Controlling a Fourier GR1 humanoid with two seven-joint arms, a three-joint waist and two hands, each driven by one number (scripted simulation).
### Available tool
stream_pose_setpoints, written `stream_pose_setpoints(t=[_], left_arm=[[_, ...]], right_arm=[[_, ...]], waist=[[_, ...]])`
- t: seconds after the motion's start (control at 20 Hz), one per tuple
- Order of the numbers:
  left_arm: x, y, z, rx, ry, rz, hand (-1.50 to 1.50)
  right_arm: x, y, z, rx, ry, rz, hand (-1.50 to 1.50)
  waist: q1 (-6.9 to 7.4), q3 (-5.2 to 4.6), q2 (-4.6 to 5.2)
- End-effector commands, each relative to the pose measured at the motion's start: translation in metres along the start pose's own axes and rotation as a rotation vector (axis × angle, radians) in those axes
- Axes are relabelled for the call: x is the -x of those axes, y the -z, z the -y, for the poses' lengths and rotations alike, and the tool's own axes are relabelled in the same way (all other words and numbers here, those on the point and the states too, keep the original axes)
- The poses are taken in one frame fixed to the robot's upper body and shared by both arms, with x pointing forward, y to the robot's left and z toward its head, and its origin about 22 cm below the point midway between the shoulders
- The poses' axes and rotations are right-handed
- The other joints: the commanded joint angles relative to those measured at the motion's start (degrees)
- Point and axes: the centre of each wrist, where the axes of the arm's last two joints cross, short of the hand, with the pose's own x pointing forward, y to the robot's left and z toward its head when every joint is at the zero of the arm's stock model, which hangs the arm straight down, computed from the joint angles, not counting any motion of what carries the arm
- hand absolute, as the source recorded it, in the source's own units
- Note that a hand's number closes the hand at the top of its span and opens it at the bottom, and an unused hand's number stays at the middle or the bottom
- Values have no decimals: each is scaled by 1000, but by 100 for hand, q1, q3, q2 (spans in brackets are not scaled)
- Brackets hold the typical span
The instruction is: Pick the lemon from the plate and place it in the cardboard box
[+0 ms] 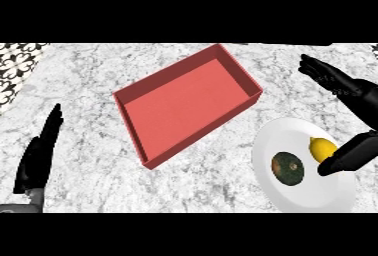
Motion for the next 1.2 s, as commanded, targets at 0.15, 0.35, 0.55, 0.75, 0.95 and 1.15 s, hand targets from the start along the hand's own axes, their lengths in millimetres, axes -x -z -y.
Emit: stream_pose_setpoints(t=[0.15, 0.35, 0.55, 0.75, 0.95, 1.15], left_arm=[[-6, 17, -26, -45, 82, -28, 0], [-7, 19, -23, -43, 82, -29, 0], [-4, 24, -21, -14, 96, -42, 0], [-6, 28, -23, -6, 85, -43, 0], [-11, 32, -25, -9, 120, -31, 0], [-15, 39, -20, -9, 114, -32, 0]], right_arm=[[59, -62, -7, -279, 252, 52, -150], [51, -61, 20, -335, 217, 151, -150], [35, -49, 43, -371, -40, 140, -150], [20, -43, 52, -536, -288, 95, -150], [28, -48, 50, -693, -400, 60, -150], [39, -52, 53, -831, -567, 30, -150]], waist=[[-79, 60, 172], [-22, 51, 108], [76, 38, 141], [157, 16, 115], [164, 1, 99], [135, -1, 96]])
